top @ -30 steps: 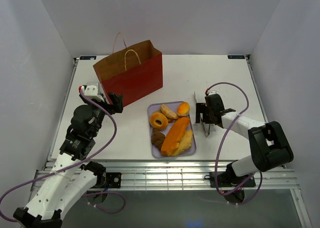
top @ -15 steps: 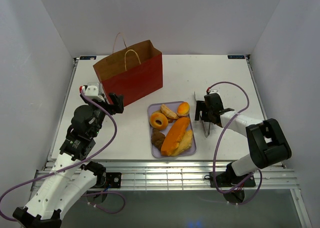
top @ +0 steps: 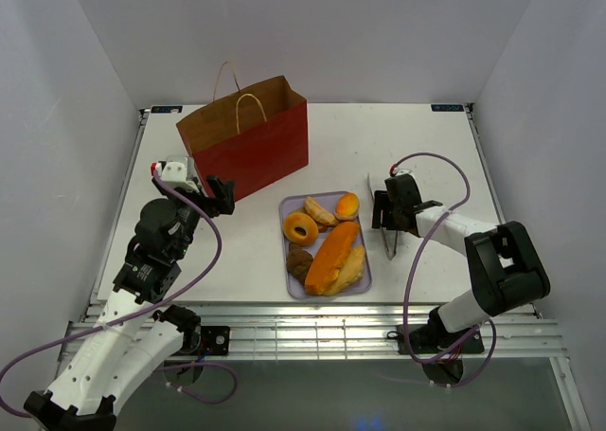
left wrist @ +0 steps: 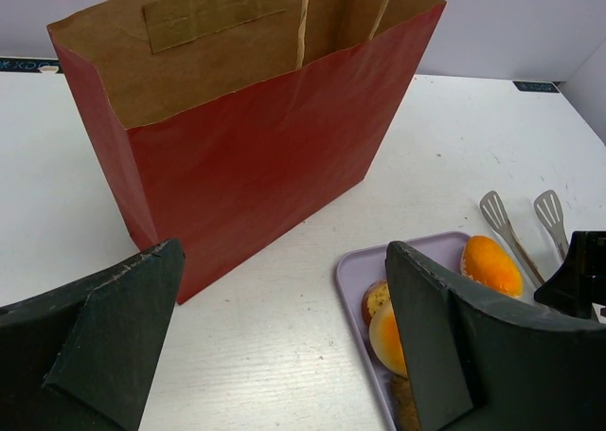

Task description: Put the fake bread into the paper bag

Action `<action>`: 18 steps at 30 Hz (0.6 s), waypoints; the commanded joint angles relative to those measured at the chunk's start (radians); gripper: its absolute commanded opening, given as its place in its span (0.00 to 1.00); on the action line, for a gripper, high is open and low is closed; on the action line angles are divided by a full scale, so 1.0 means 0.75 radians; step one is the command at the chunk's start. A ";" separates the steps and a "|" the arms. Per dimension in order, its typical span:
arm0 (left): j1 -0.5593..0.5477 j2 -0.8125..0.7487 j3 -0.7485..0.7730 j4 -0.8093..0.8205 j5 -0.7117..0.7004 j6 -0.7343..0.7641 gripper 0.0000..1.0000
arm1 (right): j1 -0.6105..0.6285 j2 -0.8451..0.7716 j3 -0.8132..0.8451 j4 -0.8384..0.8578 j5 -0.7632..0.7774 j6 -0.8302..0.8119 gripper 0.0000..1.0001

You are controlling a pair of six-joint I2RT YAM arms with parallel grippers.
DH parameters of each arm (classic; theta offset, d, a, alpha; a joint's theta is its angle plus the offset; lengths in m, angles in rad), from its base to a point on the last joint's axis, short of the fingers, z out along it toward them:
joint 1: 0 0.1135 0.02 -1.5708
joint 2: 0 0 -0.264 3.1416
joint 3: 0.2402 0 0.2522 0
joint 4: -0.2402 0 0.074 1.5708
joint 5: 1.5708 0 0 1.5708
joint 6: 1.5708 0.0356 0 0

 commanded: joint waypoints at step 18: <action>-0.015 -0.020 0.021 -0.011 -0.006 -0.005 0.98 | 0.005 0.030 0.134 -0.151 0.087 -0.099 0.56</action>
